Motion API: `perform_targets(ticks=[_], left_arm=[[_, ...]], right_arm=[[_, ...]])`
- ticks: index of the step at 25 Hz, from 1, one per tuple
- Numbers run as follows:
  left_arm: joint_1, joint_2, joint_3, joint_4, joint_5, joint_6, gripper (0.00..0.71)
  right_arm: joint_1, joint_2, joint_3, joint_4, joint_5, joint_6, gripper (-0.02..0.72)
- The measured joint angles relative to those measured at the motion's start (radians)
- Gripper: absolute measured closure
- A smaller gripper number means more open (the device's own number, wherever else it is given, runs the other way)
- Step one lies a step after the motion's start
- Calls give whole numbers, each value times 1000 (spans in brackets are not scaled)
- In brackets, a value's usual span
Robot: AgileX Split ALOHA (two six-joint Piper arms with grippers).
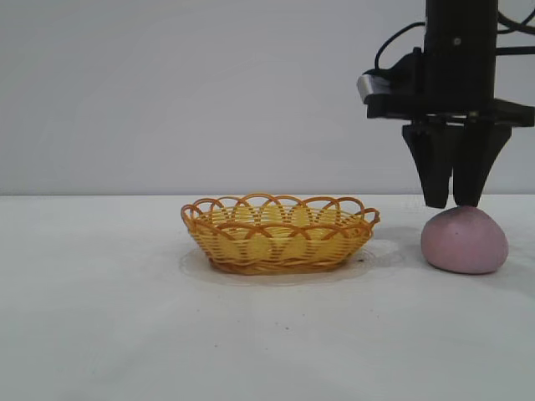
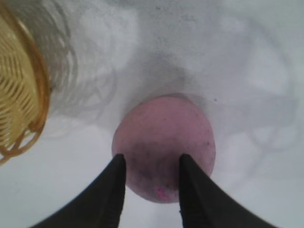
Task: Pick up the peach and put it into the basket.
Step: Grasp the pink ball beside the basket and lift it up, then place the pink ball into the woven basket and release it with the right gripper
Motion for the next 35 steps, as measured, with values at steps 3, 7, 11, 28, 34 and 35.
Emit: perform_targets(ticks=[3,7,11,28,34,35], left_arm=[[0,0,0,0,0,0,423],[0,0,0,0,0,0,423],[0,0,0,0,0,0,423],[0,0,0,0,0,0,423],[0,0,0,0,0,0,423],[0,0,0,0,0,0,423]], right_arm=[[0,20,0,-7,-2,0,484],[0,39,-1,-35,-2,0,613],[0,45,-1,-49,-2,-2,703],[0,-158,-2,-84,1,-4,703],[18,-213,-2,-6,9,-4,703],[30,-213,-2,1,10,-4,703]])
